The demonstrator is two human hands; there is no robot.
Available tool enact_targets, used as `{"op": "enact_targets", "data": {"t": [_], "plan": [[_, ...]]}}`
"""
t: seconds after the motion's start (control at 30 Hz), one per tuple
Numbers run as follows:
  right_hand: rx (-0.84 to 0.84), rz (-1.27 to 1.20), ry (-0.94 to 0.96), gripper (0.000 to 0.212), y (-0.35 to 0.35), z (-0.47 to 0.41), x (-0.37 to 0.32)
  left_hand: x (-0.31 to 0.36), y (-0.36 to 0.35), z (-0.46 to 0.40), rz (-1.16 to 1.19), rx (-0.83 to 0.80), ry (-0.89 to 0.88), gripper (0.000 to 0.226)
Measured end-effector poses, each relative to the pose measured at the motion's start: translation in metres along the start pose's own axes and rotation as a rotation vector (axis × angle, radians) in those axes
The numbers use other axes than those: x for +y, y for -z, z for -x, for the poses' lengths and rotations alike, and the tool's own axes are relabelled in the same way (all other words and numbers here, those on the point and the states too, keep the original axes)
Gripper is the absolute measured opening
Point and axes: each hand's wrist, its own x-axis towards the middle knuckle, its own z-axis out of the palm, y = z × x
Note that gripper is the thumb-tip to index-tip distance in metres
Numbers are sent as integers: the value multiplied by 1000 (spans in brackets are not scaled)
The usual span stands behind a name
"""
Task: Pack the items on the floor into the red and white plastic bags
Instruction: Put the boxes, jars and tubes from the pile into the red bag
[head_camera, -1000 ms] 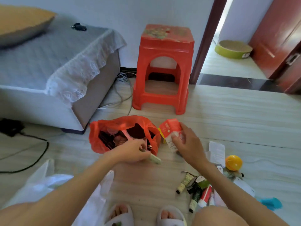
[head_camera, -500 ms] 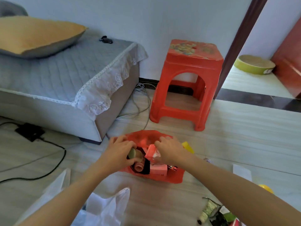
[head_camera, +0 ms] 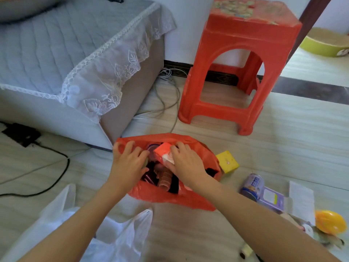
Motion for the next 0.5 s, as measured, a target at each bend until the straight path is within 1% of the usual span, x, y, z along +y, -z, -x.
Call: {"op": "enact_targets", "data": {"t": [0.03, 0.1, 0.17, 0.3, 0.33, 0.4, 0.43, 0.5], "plan": [[5, -44, -2, 42, -5, 1, -3, -2, -6, 5, 14, 19, 2, 44], [-103, -106, 10, 51, -18, 6, -6, -2, -14, 12, 84, 46, -15, 36], [-203, -98, 55, 57, -26, 13, -5, 3, -14, 16, 146, 46, -28, 36], [-255, -105, 126, 48, -10, 25, 0, 14, 2, 28, 112, -35, 44, 47], [-241, -86, 124, 46, -1, 30, 2, 18, 10, 31, 85, -87, 58, 54], [-155, -44, 129, 44, 21, 41, 7, 24, 25, 35, 52, -146, 70, 67], [-91, -50, 136, 42, 32, 48, 11, 27, 34, 36, 41, -155, 65, 70], [-17, -52, 118, 39, 52, 67, 21, 34, 57, 37, 22, -148, 39, 66]]}}
